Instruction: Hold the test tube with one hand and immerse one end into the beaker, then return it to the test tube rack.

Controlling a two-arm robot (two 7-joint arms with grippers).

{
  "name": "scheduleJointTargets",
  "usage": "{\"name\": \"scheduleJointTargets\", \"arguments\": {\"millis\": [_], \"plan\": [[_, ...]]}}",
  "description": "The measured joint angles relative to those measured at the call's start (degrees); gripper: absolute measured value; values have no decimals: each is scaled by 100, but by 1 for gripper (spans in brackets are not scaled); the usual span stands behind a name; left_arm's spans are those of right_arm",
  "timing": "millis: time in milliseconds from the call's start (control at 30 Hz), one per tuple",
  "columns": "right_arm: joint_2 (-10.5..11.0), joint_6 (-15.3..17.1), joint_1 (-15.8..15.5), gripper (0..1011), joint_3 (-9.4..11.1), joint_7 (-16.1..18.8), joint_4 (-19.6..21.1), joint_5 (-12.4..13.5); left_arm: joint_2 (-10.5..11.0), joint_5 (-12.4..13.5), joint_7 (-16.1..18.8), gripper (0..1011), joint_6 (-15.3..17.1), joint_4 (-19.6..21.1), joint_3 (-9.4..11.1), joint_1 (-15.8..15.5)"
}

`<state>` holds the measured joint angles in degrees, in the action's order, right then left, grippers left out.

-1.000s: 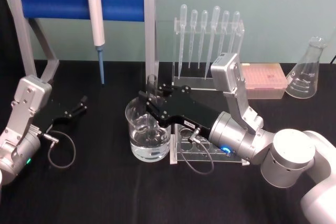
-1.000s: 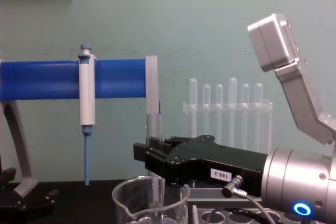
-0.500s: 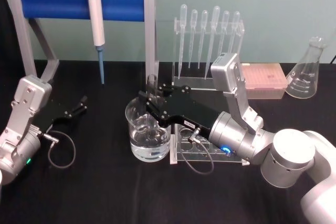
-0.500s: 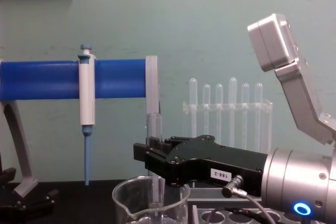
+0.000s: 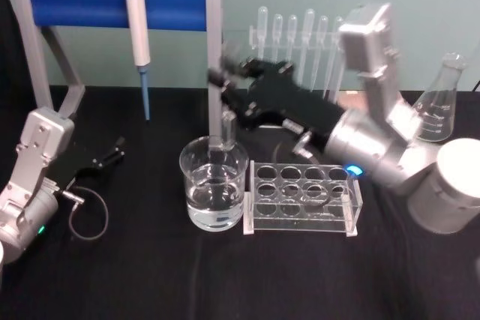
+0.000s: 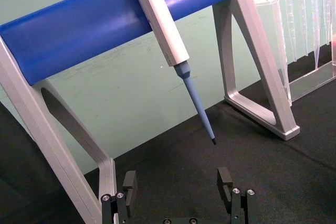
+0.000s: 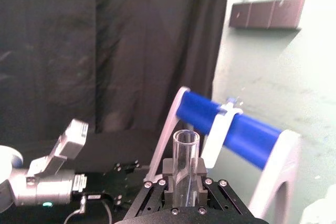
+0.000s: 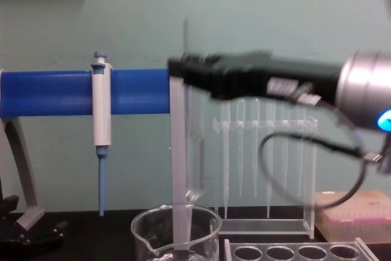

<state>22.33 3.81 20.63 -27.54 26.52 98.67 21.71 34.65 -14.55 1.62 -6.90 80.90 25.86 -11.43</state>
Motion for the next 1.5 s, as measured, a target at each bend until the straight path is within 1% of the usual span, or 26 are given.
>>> {"name": "scheduleJointTargets", "arguments": {"millis": [33,67,133,167,267,300,367,400,500,533,633,733,933,1100,1500], "plan": [[45,27,-27,236,43,-24,94,24,0,0,0,1000,0,0,0,0],[139,87,-95,236,139,-79,284,62,0,0,0,1000,0,0,0,0],[246,143,-196,236,243,-156,457,93,0,0,0,1000,0,0,0,0],[337,190,-303,236,341,-227,607,115,0,0,0,1000,0,0,0,0],[480,252,-504,236,490,-341,789,151,0,0,0,1000,0,0,0,0],[564,278,-656,236,585,-403,879,180,0,0,0,1000,0,0,0,0],[636,295,-808,236,666,-459,947,198,0,0,0,1000,0,0,0,0],[683,302,-935,236,722,-496,985,218,0,0,0,1000,0,0,0,0],[732,297,-1119,236,790,-538,1017,239,0,0,0,1000,0,0,0,0],[745,281,-1223,236,818,-562,1019,251,0,0,0,1000,0,0,0,0],[748,262,-1363,236,831,-611,1026,229,0,0,0,1000,0,0,0,0],[752,277,-1462,236,826,-682,1051,118,0,0,0,1000,0,0,0,0],[711,238,-1567,236,832,-711,991,-45,0,0,0,1000,0,0,0,0],[640,194,-1556,236,812,-674,834,-115,0,0,0,1000,0,0,0,0],[494,75,-1384,236,719,-477,347,-269,0,0,0,1000,0,0,0,0]]}}
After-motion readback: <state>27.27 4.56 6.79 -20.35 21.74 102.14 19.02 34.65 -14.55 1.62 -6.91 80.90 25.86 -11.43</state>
